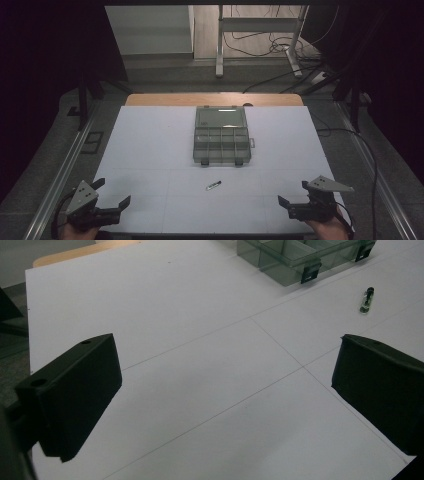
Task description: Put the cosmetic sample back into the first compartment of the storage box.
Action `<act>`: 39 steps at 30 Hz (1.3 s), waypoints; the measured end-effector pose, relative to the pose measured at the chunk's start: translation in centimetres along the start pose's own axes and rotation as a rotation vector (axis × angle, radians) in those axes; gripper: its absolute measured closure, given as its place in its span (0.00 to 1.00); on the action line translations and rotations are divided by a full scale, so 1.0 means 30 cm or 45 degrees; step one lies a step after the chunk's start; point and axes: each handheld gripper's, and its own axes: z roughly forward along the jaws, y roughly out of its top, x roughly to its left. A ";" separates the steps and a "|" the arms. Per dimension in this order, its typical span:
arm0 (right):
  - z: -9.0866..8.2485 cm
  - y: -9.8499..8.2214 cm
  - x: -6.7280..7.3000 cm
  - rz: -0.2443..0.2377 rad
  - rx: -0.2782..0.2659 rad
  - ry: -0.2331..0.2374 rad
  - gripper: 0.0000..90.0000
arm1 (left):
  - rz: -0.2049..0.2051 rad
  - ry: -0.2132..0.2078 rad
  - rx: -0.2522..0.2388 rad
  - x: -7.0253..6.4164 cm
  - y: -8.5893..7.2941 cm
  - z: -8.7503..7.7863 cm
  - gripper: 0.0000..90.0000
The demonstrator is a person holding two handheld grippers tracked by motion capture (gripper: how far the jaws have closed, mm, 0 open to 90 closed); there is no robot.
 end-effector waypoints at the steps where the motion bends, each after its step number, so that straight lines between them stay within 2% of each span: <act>1: 0.001 0.000 0.000 -0.001 0.001 0.001 0.00 | -0.001 -0.002 -0.001 0.001 0.000 -0.001 0.00; 6: 0.004 0.001 0.004 -0.016 0.020 0.004 0.00 | -0.017 -0.020 -0.007 0.008 -0.001 -0.001 0.00; 18: 0.011 0.004 0.004 -0.022 0.041 0.020 0.00 | -0.017 -0.027 0.008 0.007 0.000 0.001 0.00; 25: 0.018 0.008 0.009 -0.050 0.062 0.042 0.00 | -0.023 -0.032 0.011 0.009 0.000 0.003 0.00; 39: 0.062 0.046 0.043 -0.096 0.034 0.099 0.00 | -0.020 -0.042 0.011 0.010 -0.001 0.003 0.01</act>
